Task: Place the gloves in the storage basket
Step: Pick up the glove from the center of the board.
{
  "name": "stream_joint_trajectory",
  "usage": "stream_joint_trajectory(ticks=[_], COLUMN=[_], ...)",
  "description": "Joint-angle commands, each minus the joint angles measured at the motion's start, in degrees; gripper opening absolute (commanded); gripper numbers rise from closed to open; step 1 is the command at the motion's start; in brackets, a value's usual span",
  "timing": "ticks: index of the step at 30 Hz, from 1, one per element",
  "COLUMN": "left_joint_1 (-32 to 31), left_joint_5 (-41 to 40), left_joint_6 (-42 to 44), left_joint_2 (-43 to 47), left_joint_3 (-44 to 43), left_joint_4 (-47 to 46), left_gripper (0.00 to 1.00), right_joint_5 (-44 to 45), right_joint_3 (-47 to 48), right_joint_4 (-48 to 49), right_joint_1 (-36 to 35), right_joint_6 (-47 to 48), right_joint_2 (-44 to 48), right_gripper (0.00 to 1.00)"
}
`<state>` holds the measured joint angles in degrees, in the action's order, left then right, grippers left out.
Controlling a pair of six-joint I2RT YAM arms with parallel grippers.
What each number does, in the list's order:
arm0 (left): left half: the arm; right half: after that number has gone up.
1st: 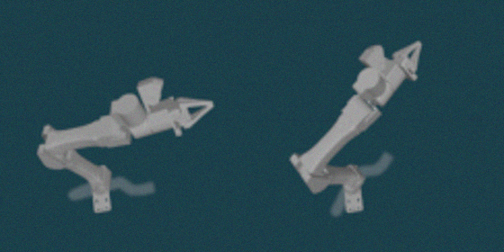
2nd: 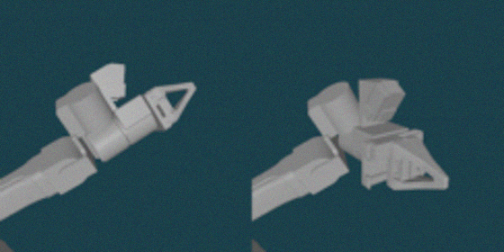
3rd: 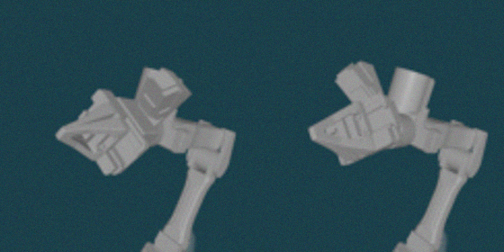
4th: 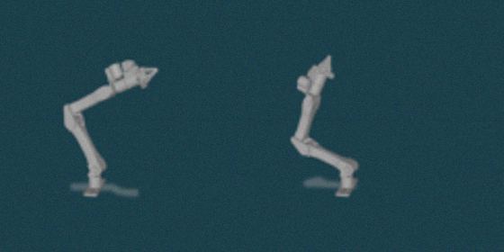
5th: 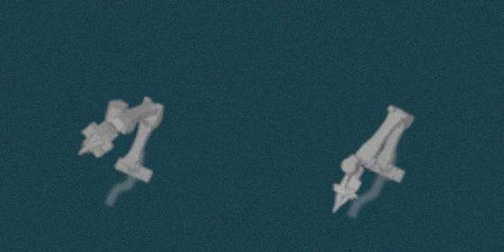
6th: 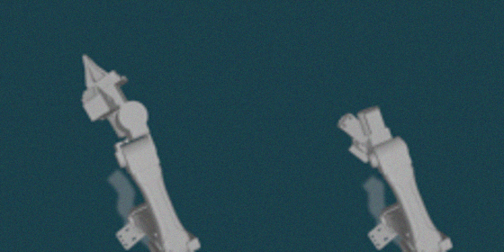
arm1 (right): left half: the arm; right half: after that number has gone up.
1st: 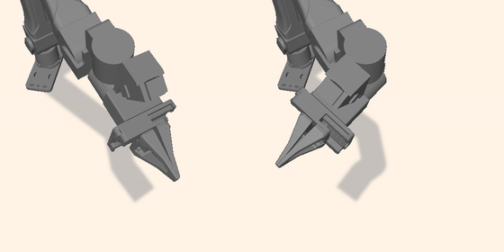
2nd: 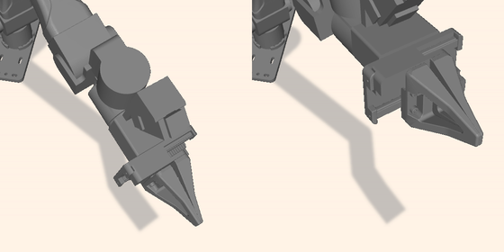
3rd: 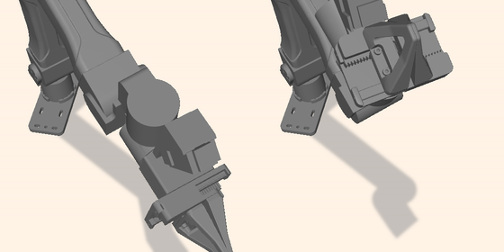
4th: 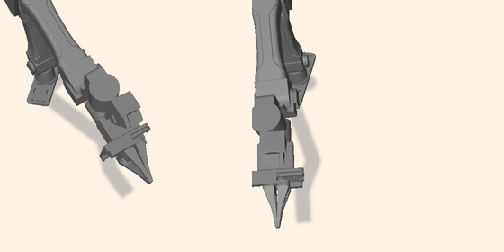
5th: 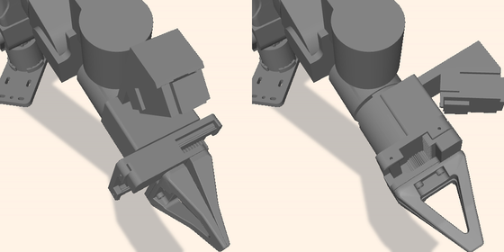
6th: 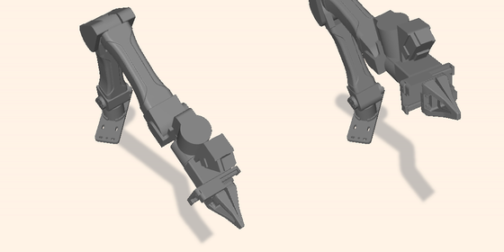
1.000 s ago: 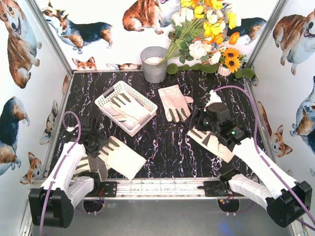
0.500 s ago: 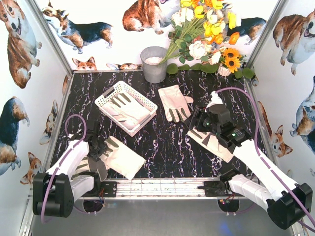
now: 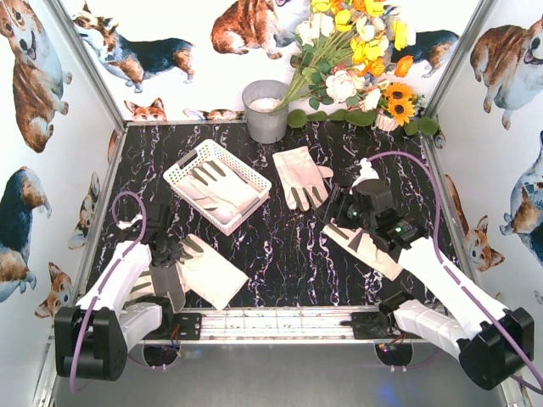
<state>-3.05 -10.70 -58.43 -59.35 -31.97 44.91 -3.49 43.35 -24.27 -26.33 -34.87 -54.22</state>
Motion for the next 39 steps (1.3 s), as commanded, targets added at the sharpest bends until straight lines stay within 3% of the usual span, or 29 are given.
stream_joint_trajectory(ticks=[1, 7, 16, 22, 29, 34, 39], left_joint_1=[-0.12, -2.38, -16.99, -24.22, -26.61, -29.56, -34.46], left_joint_5=[2.92, 12.71, 18.27, 24.15, 20.7, 13.11, 4.51], left_joint_6=[4.3, 9.67, 11.91, 10.03, 5.43, -1.96, -12.85], left_joint_2=[1.49, 2.68, -0.09, -1.57, -3.13, -7.36, -11.01], left_joint_3=[-3.33, -6.55, -15.56, -18.17, -21.87, -26.53, -30.36], left_joint_4=[0.52, -3.78, -9.6, -19.61, -19.8, -13.22, -12.32], left_gripper=[0.0, 0.0, 0.0, 0.0, 0.0, 0.0, 0.0], right_joint_5=[-1.52, -4.97, -13.63, -21.95, -11.22, 6.91, 21.65], right_joint_3=[1.1, 2.03, 2.03, -2.0, -0.83, 2.55, 5.21], right_joint_4=[4.5, 6.98, 16.59, 28.45, 22.95, 16.18, 17.22], right_joint_1=[0.14, -1.47, -10.53, -12.18, -16.12, -24.28, -32.72], right_joint_6=[-0.37, 1.99, 5.74, 1.11, 5.42, 11.18, 12.39], right_joint_2=[-1.23, -2.97, -9.47, -13.67, -10.28, -6.78, -8.33], right_gripper=[0.6, 0.6, 0.63, 0.69, 0.74, 0.75, 0.74])
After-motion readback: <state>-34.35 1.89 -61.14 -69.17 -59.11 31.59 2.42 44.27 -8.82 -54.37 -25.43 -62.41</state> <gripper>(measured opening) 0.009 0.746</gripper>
